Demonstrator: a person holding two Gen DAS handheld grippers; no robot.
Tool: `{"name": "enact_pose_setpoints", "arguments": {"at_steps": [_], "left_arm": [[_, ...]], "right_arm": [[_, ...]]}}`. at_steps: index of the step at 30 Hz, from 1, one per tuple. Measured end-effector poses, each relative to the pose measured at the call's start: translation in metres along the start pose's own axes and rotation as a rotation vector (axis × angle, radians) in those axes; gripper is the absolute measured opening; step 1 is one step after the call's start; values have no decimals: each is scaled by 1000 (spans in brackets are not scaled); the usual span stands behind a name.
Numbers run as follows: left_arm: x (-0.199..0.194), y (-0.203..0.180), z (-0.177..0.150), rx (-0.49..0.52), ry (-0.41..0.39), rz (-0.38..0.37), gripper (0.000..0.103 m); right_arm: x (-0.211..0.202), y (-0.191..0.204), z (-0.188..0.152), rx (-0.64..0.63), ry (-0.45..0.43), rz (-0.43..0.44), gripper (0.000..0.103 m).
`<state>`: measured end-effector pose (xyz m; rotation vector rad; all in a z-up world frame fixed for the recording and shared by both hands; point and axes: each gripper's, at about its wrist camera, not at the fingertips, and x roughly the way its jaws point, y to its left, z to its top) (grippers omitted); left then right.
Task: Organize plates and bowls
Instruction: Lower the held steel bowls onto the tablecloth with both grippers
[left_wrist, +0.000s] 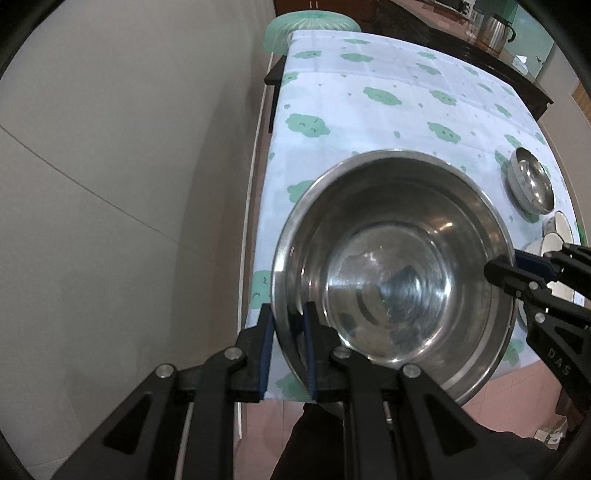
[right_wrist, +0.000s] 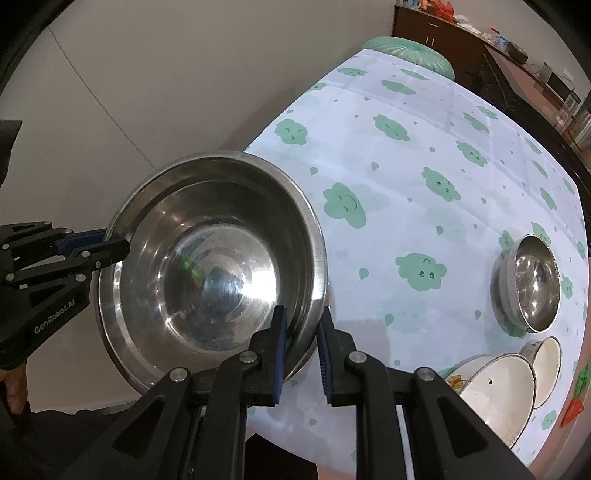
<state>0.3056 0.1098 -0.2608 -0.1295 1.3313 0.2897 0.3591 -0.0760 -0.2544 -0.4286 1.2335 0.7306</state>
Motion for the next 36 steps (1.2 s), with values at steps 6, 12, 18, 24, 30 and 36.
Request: {"name": "enact_pose_setpoints", "arguments": {"at_steps": [6, 12, 18, 24, 30, 36], "left_arm": [[10, -1, -3, 3, 23, 3, 12], [14, -1, -4, 8, 33, 2, 12], [22, -3, -5, 13, 47, 0, 13], [30, -6, -7, 21, 62, -3, 13], [41, -10, -9, 25, 76, -11, 13], [46, -13, -9, 28, 87, -21, 13]], "right_arm": [[7, 4, -2, -7, 26, 3, 19], [14, 5, -5, -8, 48, 5, 19], [19, 3, -8, -2, 62, 9, 19], [27, 2, -10, 2, 76, 8, 19], [35, 2, -11, -7, 90, -4, 19], [38, 1, -11, -6, 98, -6, 19]]}}
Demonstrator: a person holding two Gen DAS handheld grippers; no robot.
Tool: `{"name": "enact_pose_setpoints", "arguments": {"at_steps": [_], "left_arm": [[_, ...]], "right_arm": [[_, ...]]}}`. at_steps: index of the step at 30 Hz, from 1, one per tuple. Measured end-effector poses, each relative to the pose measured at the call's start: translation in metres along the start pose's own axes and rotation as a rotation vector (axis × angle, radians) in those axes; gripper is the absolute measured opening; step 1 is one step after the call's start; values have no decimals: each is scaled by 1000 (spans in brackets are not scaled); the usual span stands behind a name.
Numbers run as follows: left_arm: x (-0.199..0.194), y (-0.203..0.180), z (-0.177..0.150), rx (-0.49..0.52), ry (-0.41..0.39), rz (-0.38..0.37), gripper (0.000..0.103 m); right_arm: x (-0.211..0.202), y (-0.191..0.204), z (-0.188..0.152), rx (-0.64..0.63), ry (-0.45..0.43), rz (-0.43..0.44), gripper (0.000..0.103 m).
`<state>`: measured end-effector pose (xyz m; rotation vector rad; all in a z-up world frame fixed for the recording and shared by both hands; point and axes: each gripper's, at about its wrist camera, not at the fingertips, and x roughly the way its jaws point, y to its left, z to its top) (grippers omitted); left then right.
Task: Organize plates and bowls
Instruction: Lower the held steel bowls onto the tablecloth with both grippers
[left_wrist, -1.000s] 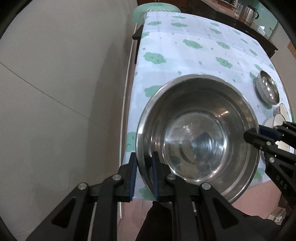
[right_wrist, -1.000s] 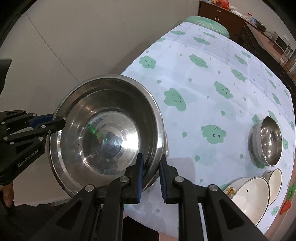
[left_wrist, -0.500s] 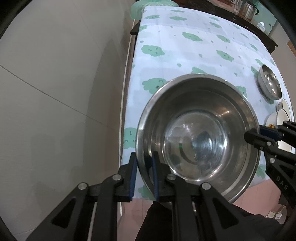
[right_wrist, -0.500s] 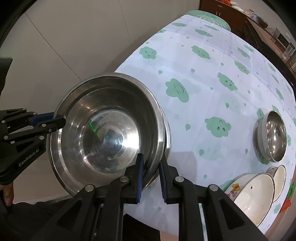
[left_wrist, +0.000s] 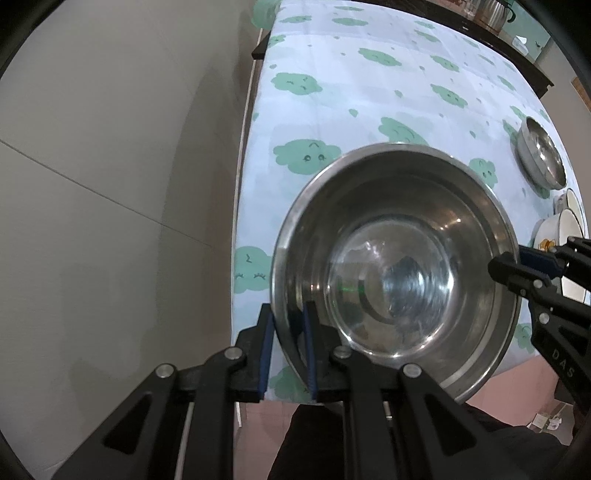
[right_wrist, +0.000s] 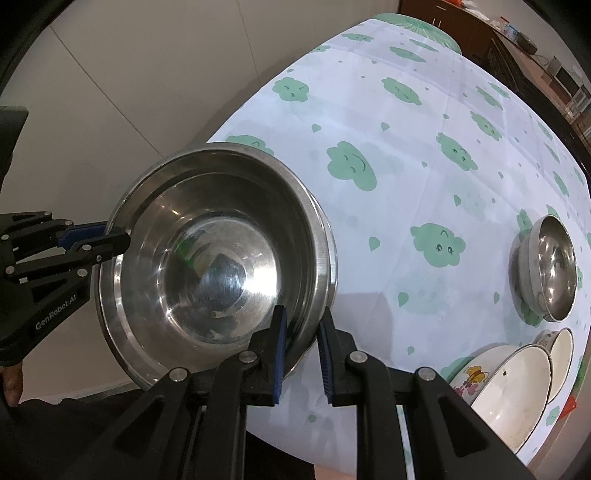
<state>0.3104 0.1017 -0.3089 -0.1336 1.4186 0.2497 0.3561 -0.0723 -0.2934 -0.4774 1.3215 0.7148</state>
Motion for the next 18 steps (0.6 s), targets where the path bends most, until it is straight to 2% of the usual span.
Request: {"name": "enact_pose_setpoints", "arguments": {"at_steps": [18], "left_arm": [[7, -4, 3, 14, 22, 5, 14]], "right_arm": [[4, -3, 1, 6, 17, 1, 20]]}}
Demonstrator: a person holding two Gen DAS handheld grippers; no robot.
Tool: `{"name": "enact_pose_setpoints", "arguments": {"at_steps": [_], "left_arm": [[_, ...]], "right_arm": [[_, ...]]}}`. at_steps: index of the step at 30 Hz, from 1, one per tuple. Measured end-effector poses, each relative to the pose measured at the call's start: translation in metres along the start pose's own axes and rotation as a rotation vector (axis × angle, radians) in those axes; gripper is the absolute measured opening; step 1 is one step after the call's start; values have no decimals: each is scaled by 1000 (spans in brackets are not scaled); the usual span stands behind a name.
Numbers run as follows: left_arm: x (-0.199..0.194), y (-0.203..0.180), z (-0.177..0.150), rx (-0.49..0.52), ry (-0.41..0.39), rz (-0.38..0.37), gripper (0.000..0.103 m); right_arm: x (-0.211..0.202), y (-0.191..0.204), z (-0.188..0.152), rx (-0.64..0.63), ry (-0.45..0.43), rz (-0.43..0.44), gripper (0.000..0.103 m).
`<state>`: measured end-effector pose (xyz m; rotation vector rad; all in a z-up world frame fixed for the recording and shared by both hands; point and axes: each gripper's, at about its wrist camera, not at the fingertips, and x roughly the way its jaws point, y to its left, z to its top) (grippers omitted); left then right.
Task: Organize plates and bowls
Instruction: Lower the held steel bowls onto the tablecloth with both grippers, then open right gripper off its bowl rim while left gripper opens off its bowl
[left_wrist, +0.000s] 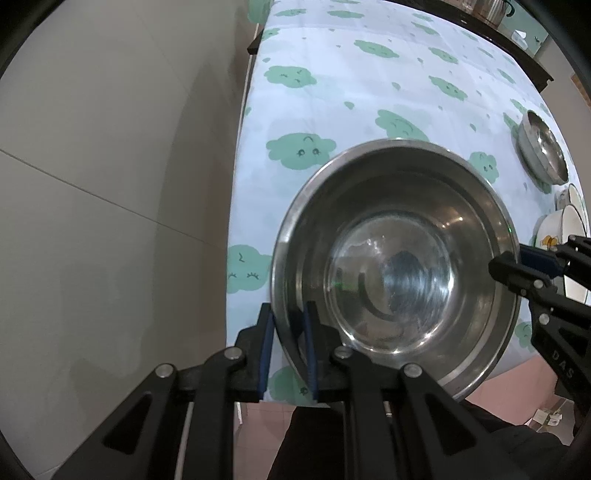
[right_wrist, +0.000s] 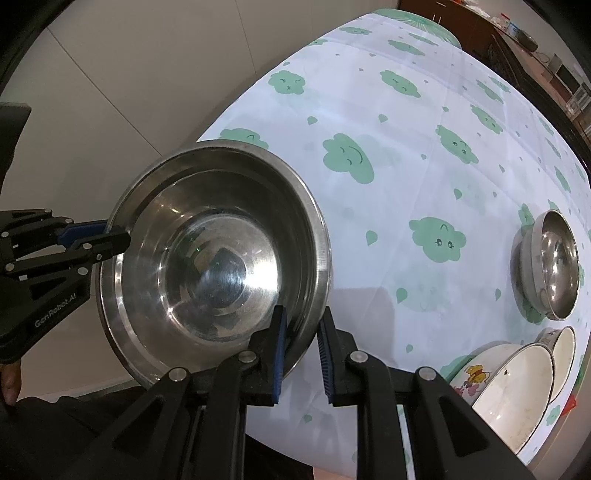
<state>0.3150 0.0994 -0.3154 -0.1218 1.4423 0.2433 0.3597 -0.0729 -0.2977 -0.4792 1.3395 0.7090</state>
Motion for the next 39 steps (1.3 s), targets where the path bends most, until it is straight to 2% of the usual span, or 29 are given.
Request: {"name": "enact_pose_setpoints", "arguments": {"at_steps": [2, 3, 5, 9, 14, 16, 18, 21, 28, 34, 39], "left_arm": [[-1, -1, 0, 2, -4, -11, 14], [-4, -1, 0, 5, -13, -12, 17], [-8, -5, 1, 18, -29, -23, 18], [-7, -7, 1, 28, -26, -26, 18], [-7, -5, 1, 16, -25, -23, 18], [-7, -6, 0, 14, -25, -19, 23], [-9, -5, 0, 11, -32, -11, 33], [-13, -2, 1, -1, -49, -13, 39], [-19, 3, 8, -36, -76, -21, 40], [-20, -17, 12, 23, -81, -40, 41], [-23, -40, 16, 91, -84, -58, 47]], "right_arm": [[0, -1, 1, 5, 0, 4, 20], [0, -2, 1, 11, -1, 13, 28], [-1, -3, 2, 17, -6, 30, 35], [-4, 1, 2, 13, -29, 53, 35], [-3, 0, 2, 17, -32, 42, 35], [-5, 1, 2, 21, -37, 41, 35], [-8, 1, 2, 25, -47, 45, 35], [-12, 0, 2, 34, -58, 51, 36], [-23, -13, -8, 88, -83, 45, 36], [-27, -25, -24, 144, -88, 38, 36], [-28, -37, -38, 199, -86, 26, 36]]}}
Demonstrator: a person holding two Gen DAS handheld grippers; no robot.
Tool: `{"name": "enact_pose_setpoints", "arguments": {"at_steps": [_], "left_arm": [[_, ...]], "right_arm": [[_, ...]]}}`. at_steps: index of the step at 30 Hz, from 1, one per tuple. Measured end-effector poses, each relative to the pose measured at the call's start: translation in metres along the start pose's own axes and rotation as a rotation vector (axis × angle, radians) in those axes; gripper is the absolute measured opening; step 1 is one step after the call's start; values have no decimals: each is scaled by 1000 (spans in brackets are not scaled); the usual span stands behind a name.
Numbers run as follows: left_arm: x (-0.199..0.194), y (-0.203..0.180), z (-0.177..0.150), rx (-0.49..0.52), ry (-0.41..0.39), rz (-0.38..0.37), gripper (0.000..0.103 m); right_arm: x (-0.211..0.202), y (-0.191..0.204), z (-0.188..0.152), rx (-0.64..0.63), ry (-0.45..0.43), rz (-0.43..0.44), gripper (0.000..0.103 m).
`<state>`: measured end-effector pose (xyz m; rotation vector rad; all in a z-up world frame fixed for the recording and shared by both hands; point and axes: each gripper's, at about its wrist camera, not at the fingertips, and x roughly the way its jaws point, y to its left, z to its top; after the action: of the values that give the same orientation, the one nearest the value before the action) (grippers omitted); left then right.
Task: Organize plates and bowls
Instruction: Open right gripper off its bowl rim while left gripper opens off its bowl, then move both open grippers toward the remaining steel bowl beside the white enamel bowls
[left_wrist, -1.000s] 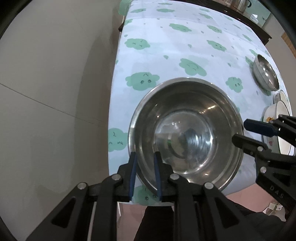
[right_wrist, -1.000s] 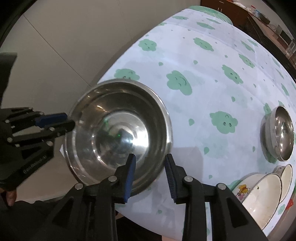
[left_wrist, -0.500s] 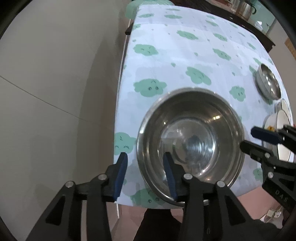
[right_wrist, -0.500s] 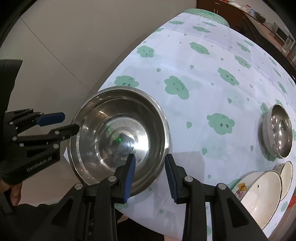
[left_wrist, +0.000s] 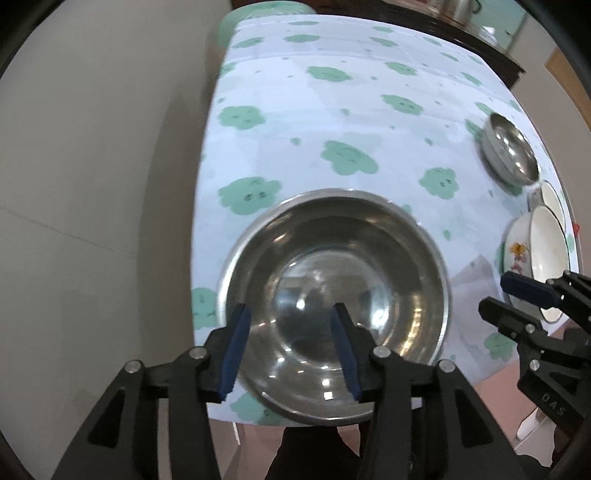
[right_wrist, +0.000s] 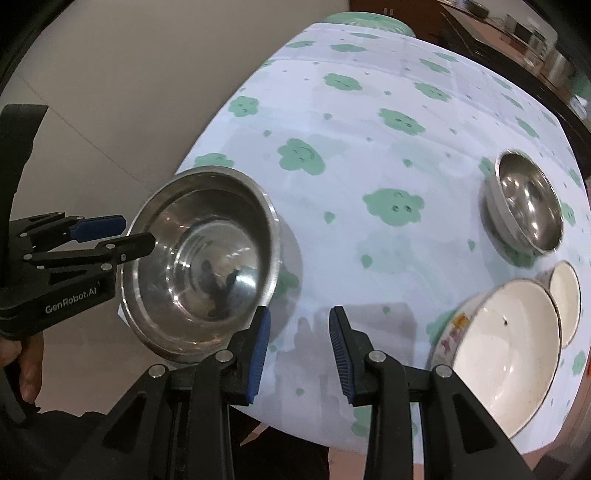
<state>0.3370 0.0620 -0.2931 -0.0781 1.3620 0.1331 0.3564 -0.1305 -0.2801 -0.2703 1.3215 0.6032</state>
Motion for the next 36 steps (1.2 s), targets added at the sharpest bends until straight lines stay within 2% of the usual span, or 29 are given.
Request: {"name": "enact_pose_setpoints", "arguments": {"at_steps": [17, 36], "left_arm": [[1, -88, 54, 175, -19, -48, 47], [18, -175, 110, 276, -3, -50, 51]], "right_arm": [[-21, -77, -11, 159, -47, -53, 36], [-26, -172, 4, 249, -65, -66, 36]]}}
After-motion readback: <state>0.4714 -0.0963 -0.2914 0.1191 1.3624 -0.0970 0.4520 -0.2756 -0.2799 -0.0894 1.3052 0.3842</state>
